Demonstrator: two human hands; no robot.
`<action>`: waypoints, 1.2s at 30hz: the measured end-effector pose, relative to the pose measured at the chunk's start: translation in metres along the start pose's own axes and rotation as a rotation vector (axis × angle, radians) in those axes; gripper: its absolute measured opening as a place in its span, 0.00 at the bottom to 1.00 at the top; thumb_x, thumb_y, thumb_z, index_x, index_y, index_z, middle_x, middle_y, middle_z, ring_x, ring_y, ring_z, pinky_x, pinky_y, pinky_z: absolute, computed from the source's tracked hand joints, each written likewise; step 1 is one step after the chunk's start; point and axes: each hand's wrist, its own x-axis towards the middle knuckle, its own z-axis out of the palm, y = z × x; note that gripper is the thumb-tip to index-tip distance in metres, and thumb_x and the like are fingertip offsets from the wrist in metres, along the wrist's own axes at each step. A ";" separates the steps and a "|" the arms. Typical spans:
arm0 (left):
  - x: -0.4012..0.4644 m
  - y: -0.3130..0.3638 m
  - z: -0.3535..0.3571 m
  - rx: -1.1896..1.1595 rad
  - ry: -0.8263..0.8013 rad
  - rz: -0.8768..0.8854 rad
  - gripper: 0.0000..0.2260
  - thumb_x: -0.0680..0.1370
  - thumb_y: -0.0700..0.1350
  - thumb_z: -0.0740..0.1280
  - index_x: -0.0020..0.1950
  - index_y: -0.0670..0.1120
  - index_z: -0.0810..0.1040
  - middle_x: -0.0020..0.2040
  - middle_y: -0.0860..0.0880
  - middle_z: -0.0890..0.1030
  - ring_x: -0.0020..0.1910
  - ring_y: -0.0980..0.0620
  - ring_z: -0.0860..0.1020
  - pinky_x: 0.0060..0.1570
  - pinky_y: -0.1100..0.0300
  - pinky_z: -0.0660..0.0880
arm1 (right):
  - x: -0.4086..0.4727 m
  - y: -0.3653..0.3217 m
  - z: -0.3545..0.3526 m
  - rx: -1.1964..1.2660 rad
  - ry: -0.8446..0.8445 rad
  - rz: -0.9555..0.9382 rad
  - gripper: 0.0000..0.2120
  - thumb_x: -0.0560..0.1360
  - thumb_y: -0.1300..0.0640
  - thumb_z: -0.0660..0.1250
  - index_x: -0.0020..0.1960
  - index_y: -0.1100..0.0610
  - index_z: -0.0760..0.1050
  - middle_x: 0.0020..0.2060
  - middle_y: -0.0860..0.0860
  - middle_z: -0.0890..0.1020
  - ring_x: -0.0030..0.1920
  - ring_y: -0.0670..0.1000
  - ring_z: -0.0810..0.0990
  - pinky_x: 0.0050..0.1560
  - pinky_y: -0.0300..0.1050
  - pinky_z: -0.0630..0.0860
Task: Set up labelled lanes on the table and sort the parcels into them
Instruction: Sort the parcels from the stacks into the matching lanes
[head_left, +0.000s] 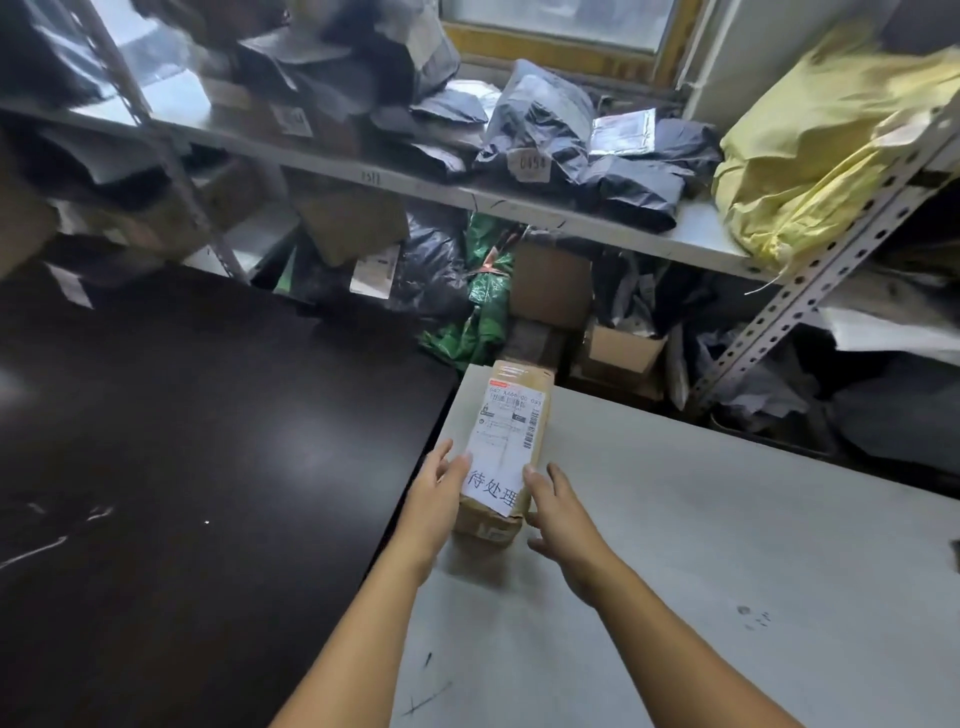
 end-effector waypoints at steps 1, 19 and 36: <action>0.001 -0.003 0.001 -0.011 -0.050 -0.001 0.21 0.82 0.56 0.62 0.74 0.56 0.68 0.64 0.56 0.79 0.58 0.61 0.79 0.52 0.64 0.73 | 0.000 0.001 0.005 0.040 -0.046 -0.014 0.29 0.82 0.38 0.56 0.79 0.42 0.52 0.73 0.46 0.71 0.66 0.49 0.76 0.55 0.44 0.75; -0.149 -0.026 0.070 -0.158 -0.300 -0.056 0.22 0.68 0.62 0.71 0.60 0.71 0.69 0.62 0.56 0.81 0.56 0.56 0.82 0.47 0.59 0.77 | -0.133 0.057 -0.066 0.325 -0.045 -0.177 0.24 0.70 0.44 0.66 0.65 0.31 0.69 0.52 0.35 0.83 0.50 0.40 0.84 0.36 0.32 0.79; -0.382 -0.035 0.227 -0.061 -0.356 0.144 0.28 0.63 0.62 0.72 0.62 0.75 0.70 0.57 0.58 0.82 0.53 0.53 0.83 0.40 0.55 0.82 | -0.363 0.128 -0.232 0.332 0.035 -0.308 0.18 0.72 0.42 0.64 0.61 0.27 0.72 0.53 0.36 0.83 0.50 0.39 0.83 0.36 0.31 0.78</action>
